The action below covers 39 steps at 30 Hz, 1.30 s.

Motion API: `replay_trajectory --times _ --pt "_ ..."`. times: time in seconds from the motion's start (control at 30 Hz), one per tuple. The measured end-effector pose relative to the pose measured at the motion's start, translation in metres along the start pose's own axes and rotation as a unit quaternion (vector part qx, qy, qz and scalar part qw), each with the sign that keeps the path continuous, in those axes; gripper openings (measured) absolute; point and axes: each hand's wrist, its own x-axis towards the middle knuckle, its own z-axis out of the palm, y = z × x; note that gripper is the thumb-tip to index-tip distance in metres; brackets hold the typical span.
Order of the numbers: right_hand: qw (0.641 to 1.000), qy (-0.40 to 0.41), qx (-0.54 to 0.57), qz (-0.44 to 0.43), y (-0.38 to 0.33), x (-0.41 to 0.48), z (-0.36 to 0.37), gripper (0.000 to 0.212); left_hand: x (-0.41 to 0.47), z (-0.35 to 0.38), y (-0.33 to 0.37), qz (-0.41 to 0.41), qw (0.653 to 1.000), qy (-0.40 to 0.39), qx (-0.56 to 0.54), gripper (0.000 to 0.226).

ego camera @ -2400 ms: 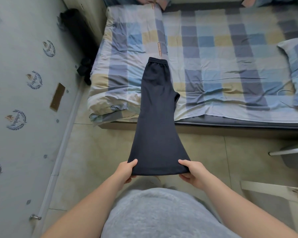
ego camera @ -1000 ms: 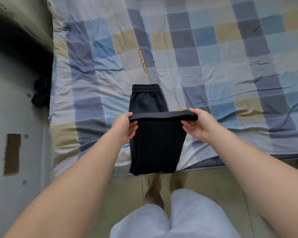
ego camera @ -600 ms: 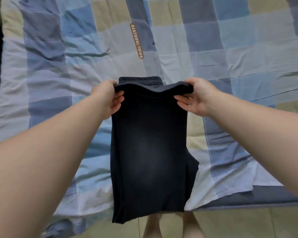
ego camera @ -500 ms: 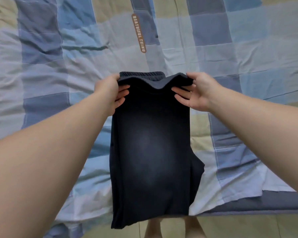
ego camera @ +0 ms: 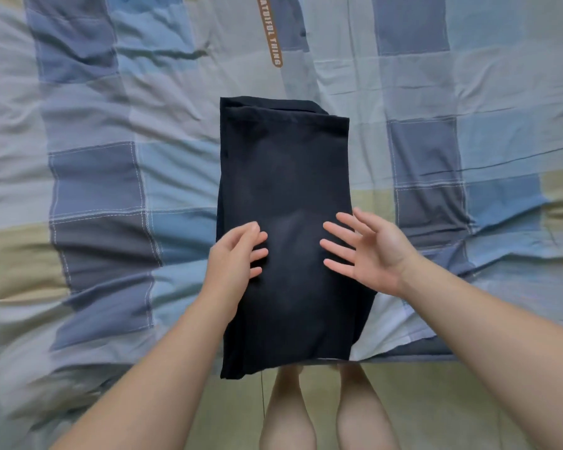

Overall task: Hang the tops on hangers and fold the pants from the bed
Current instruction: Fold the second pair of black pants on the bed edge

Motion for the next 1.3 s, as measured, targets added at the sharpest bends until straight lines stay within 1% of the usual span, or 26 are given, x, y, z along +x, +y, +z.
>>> replay_trajectory --times 0.17,0.27,0.37,0.47,0.53,0.63,0.67,0.73,0.77,0.8,0.87,0.93,1.0,1.03,1.13,1.3 --pt "0.998 0.048 -0.01 0.037 0.057 -0.024 -0.039 0.042 -0.054 -0.015 -0.074 -0.058 0.998 0.019 0.018 0.016" --pt "0.994 0.092 -0.032 0.058 0.089 -0.031 -0.062 0.038 -0.076 -0.022 -0.114 -0.097 0.994 0.024 0.04 0.016" --pt "0.985 0.129 -0.078 0.08 0.118 -0.03 -0.083 0.037 -0.091 -0.027 -0.151 -0.129 0.988 0.022 0.083 0.013" --pt "0.972 0.152 -0.149 0.099 0.14 -0.022 -0.096 0.044 -0.092 -0.03 -0.179 -0.173 0.978 0.012 0.119 0.015" --pt "0.957 0.159 -0.224 0.095 0.151 -0.015 -0.101 0.052 -0.086 -0.033 -0.193 -0.205 0.967 0.001 0.155 0.032" --pt "0.94 0.156 -0.296 0.063 0.163 -0.006 -0.105 0.057 -0.068 -0.04 -0.206 -0.208 0.954 0.009 0.214 0.075" --pt "0.939 0.152 -0.304 0.055 0.166 -0.004 -0.106 0.054 -0.062 -0.043 -0.206 -0.202 0.955 0.023 0.214 0.084" --pt "0.941 0.134 -0.308 0.05 0.169 0.0 -0.103 0.037 -0.053 -0.046 -0.205 -0.183 0.963 0.058 0.189 0.088" --pt "0.942 0.123 -0.308 0.053 0.169 0.001 -0.1 0.031 -0.05 -0.047 -0.204 -0.169 0.967 0.071 0.179 0.087" --pt "0.942 0.114 -0.31 0.054 0.17 0.001 -0.099 0.03 -0.048 -0.048 -0.203 -0.153 0.97 0.076 0.172 0.085" --pt "0.944 0.112 -0.306 0.05 0.169 0.0 -0.098 0.041 -0.05 -0.05 -0.2 -0.118 0.976 0.069 0.17 0.075" --pt "0.949 0.113 -0.29 0.044 0.168 -0.002 -0.096 0.048 -0.055 -0.052 -0.196 -0.081 0.978 0.061 0.181 0.052" --pt "0.952 0.113 -0.28 0.037 0.167 -0.008 -0.092 0.047 -0.061 -0.054 -0.189 -0.052 0.978 0.043 0.195 0.029" --pt "0.953 0.121 -0.277 0.032 0.166 -0.011 -0.09 0.044 -0.064 -0.055 -0.184 -0.044 0.978 0.031 0.202 0.022" --pt "0.955 0.153 -0.255 0.013 0.16 -0.027 -0.088 0.041 -0.076 -0.055 -0.169 -0.042 0.976 -0.001 0.213 0.016" --pt "0.96 0.153 -0.236 -0.009 0.145 -0.071 -0.087 0.042 -0.105 -0.054 -0.145 -0.085 0.983 -0.025 0.164 0.008"
